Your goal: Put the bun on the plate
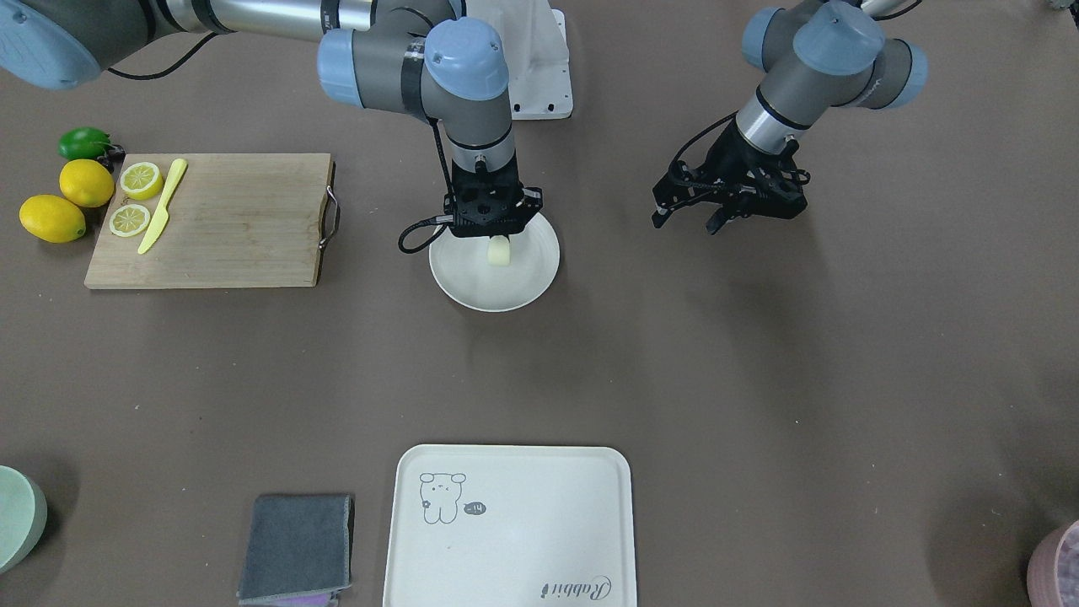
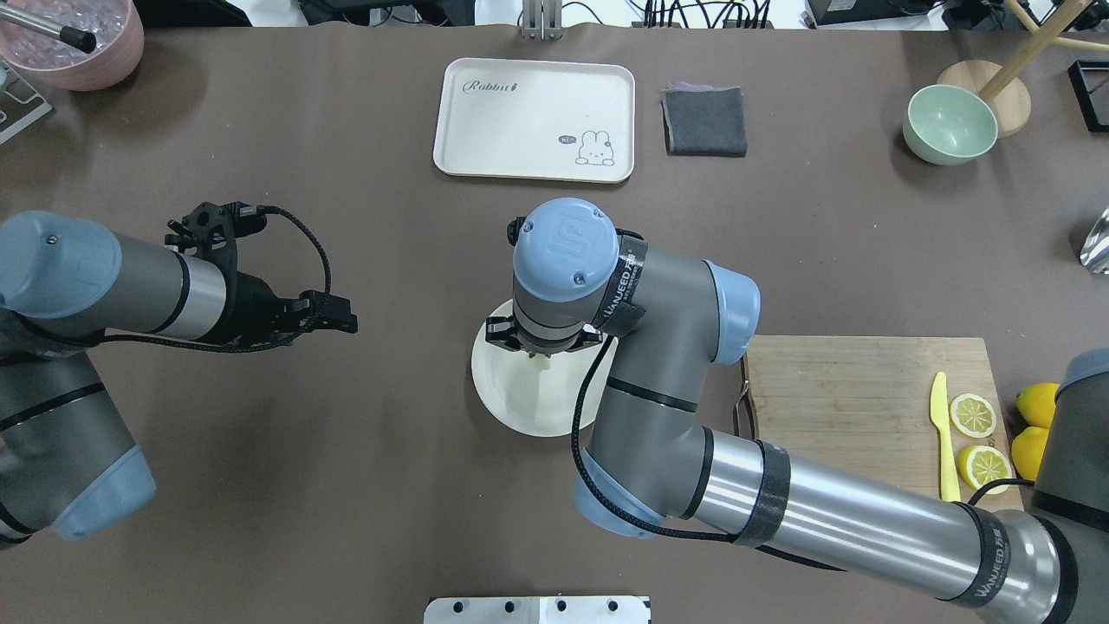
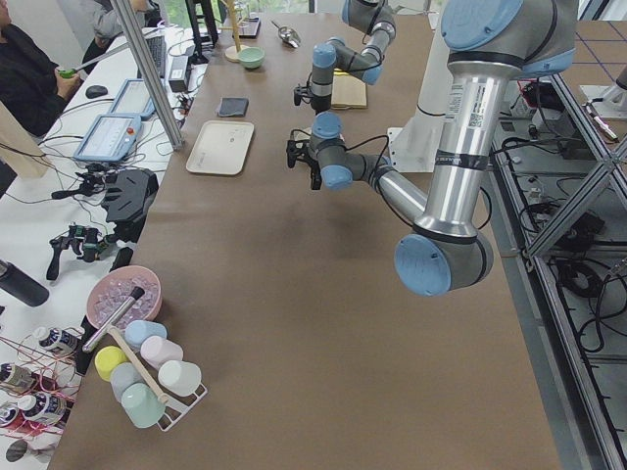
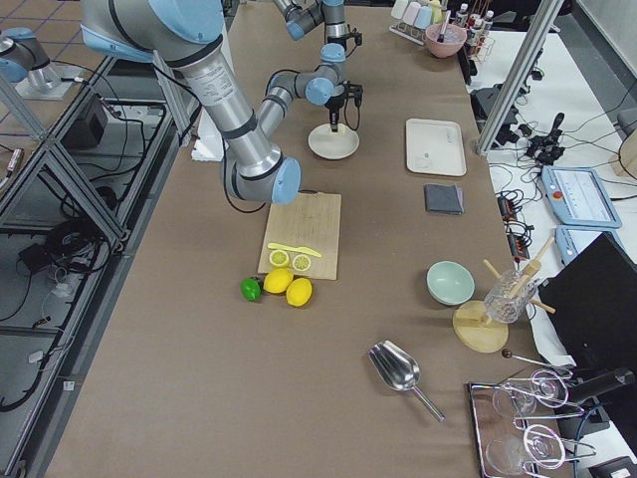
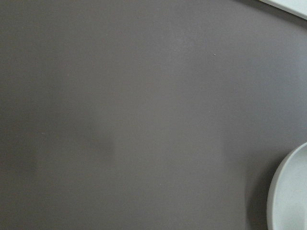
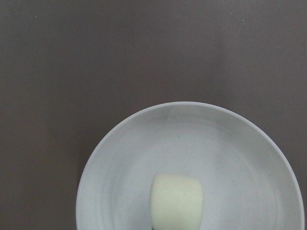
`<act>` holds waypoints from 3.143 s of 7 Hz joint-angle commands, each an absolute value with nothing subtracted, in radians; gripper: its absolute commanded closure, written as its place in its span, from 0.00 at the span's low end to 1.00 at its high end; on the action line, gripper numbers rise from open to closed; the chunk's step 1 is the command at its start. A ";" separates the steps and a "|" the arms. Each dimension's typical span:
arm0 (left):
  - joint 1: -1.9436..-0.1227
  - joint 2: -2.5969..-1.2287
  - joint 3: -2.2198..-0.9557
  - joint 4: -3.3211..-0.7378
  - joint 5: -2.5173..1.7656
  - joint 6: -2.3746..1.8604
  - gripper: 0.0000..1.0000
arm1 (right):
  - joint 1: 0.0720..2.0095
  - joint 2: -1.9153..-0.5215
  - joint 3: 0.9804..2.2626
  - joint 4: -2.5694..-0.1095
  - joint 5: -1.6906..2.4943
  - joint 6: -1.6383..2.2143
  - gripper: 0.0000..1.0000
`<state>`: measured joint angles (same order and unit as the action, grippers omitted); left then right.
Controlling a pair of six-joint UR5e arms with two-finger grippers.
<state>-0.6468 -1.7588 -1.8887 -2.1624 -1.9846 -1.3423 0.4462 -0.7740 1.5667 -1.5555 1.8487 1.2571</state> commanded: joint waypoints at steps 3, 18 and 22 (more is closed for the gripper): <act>-0.647 -1.763 -1.902 -2.161 -1.982 -1.345 0.02 | 0.419 -0.793 1.520 -1.555 1.845 1.236 0.73; -1.328 -1.381 -1.681 -2.027 -2.425 -0.232 0.02 | 1.435 -1.594 1.676 -1.635 2.203 -0.199 0.00; -1.419 -1.458 -1.840 -1.533 -2.421 -0.106 0.02 | 1.509 -1.594 1.614 -1.634 2.212 -0.278 0.00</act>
<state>-1.4071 -1.4142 -1.7610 -1.7205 -2.4278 -0.1219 1.4959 -1.5949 1.6205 -1.6338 2.2079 -0.2743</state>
